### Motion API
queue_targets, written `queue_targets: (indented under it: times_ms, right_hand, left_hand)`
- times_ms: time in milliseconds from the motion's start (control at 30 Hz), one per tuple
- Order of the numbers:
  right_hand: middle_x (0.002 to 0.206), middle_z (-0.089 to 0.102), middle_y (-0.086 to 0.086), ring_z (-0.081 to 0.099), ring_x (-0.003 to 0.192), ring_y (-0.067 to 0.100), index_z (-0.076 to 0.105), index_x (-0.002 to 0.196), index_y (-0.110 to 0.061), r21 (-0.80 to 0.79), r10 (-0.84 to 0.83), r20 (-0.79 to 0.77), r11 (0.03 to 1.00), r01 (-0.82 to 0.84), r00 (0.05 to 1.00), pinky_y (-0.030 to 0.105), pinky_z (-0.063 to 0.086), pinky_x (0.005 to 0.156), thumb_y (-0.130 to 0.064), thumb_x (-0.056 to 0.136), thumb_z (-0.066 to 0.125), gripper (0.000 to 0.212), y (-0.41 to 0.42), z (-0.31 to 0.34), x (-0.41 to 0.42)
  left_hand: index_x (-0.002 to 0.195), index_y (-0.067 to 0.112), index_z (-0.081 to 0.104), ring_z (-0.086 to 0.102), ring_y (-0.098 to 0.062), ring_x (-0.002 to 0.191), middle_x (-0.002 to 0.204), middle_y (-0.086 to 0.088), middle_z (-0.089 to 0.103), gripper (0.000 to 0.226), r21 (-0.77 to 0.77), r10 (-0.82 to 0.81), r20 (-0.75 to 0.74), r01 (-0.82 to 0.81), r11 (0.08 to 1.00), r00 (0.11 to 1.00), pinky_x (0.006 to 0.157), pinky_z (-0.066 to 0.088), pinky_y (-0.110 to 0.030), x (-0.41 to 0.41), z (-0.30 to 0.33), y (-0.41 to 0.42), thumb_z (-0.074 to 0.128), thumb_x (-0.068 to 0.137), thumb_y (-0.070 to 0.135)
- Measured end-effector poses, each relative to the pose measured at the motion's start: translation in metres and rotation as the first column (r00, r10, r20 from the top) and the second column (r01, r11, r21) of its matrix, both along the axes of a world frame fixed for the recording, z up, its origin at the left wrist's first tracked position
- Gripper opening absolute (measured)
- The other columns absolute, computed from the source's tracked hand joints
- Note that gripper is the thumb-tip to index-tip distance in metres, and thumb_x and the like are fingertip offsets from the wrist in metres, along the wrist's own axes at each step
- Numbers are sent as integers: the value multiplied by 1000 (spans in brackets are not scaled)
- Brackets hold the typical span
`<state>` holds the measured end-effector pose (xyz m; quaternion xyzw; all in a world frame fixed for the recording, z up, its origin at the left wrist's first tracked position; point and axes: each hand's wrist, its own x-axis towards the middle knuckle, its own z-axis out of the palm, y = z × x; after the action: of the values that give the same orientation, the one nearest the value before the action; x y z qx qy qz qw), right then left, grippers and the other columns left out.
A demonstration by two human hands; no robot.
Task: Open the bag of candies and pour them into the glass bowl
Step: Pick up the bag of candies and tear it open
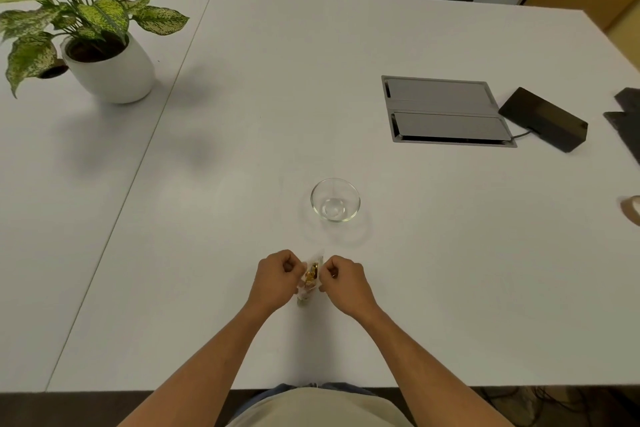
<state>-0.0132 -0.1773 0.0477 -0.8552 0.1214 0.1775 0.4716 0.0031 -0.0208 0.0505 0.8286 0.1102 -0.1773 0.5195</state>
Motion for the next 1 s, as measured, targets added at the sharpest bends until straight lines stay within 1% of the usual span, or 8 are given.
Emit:
queue_targets:
  times_ms: [100,267,400,500,667,733,833,1000]
  right_hand:
    - [75,70,9,67,71,24,61,73,-10,-51,4,8,999,-3,1000,34,53,60,-16,85,57,14,-5,0,2]
    - [72,71,7,57,59,12,62,70,-11,-40,-39,25,998,40,999,22,46,52,-17,82,59,14,-18,-4,3]
    - [75,74,4,72,73,18,64,69,-16,198,-119,-32,972,123,992,29,60,65,-21,87,65,18,-23,-8,1]
    - [82,74,7,73,83,27,67,80,-9,477,-286,-167,814,331,944,38,62,68,-40,89,66,32,-30,-12,-1]
    - [105,71,18,71,95,31,65,111,-11,555,-385,-403,619,556,830,43,61,72,-60,90,51,55,-36,-26,-2]
    - [108,71,17,70,99,32,66,117,-11,636,-353,-467,503,586,811,46,60,79,-57,93,47,55,-35,-30,-3]
    - [111,71,22,70,93,36,60,128,-2,741,-311,-537,270,615,784,47,60,79,-33,101,46,43,-37,-28,1]
    - [97,71,19,68,72,26,63,123,-4,785,-327,-534,150,600,780,36,58,55,-32,84,61,48,-44,-22,9]
  left_hand:
    - [70,9,59,70,-31,67,67,-12,69,18,99,67,92,-76,992,994,64,60,-46,4,2,2,63,87,15]
    - [75,14,63,62,-19,66,70,-1,66,16,330,-104,208,30,944,973,61,51,-32,7,7,7,64,89,22]
    - [83,11,69,63,-16,69,77,-4,71,15,329,-185,200,112,938,962,62,51,-26,12,13,0,64,90,23]
    - [80,12,70,65,-15,68,75,-2,71,15,288,-190,226,121,950,955,60,49,-22,16,24,-8,67,88,24]
    - [75,10,70,70,-20,66,68,-3,71,15,115,-155,230,132,985,961,63,61,-37,24,47,-22,70,85,22]
    - [72,12,70,73,-22,64,67,-5,71,14,-9,-128,194,133,991,973,63,63,-40,27,57,-28,71,84,19]
    - [70,14,69,75,-23,66,66,-6,69,15,-167,-82,132,104,980,988,62,64,-41,32,67,-34,72,84,14]
    - [80,6,69,77,-19,73,75,-14,72,15,-251,-16,86,37,967,996,60,64,-36,41,66,-29,70,88,19]
